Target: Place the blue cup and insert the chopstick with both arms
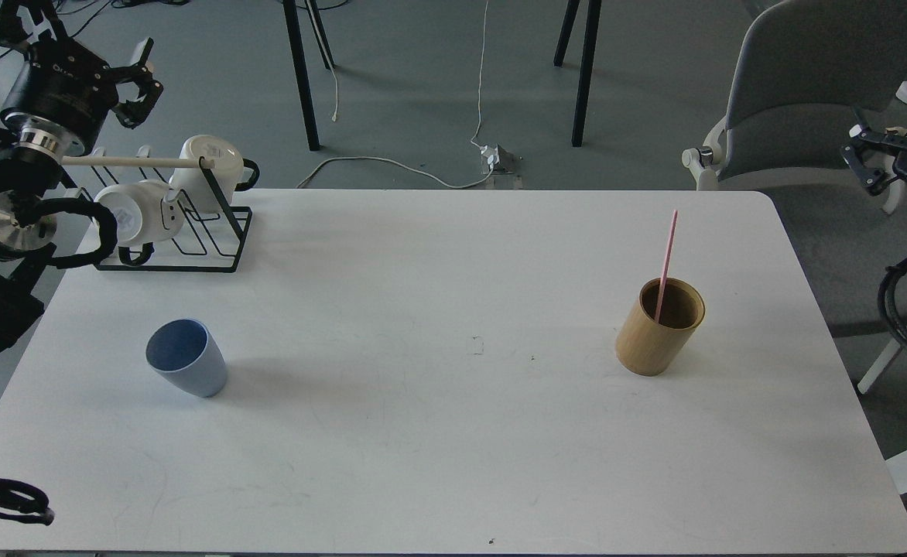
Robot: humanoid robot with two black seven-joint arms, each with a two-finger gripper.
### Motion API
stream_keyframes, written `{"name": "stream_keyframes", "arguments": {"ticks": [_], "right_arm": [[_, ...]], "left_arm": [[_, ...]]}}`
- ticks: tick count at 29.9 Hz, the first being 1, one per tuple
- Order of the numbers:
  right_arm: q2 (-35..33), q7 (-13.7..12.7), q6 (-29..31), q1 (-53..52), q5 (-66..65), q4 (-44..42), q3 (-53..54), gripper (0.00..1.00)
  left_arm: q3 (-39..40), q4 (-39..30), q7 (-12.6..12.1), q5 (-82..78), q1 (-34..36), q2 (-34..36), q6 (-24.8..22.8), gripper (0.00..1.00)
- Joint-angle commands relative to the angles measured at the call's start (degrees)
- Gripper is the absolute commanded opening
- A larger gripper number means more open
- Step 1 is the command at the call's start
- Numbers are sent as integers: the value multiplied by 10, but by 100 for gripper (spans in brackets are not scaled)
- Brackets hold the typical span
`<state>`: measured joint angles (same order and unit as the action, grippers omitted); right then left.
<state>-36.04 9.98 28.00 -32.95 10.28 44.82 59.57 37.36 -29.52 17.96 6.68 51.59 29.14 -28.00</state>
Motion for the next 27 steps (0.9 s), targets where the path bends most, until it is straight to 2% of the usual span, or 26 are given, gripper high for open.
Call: {"name": "stream_keyframes", "arguments": {"ticks": [1,10,13,15,20,23,27], "right_arm": [[0,0,0,0,0,2,-1,99],[1,0,0,-7,0,2,-2,99],[7,0,0,-7,0,5,-2,99],[14,0,0,-7,0,5,0,99],[18,1,0,-7,0,4,3,99],[17,3,0,-7,0,5,5,99],[17,3,0,-5,0,3,3,99]], "left_arm": [[1,0,1,1,-2,3,0,100],[26,-2,1,20,-6,6,0,100],[21,-23,1,19,-10,13,0,100],[18,-76,1,17,-27,37,0,100],[17,-305,1,-37,-73,129,0,99],[17,-374,1,-148,-85,153,18,99],[16,-415,1,-310,-118,189,29,97]]}}
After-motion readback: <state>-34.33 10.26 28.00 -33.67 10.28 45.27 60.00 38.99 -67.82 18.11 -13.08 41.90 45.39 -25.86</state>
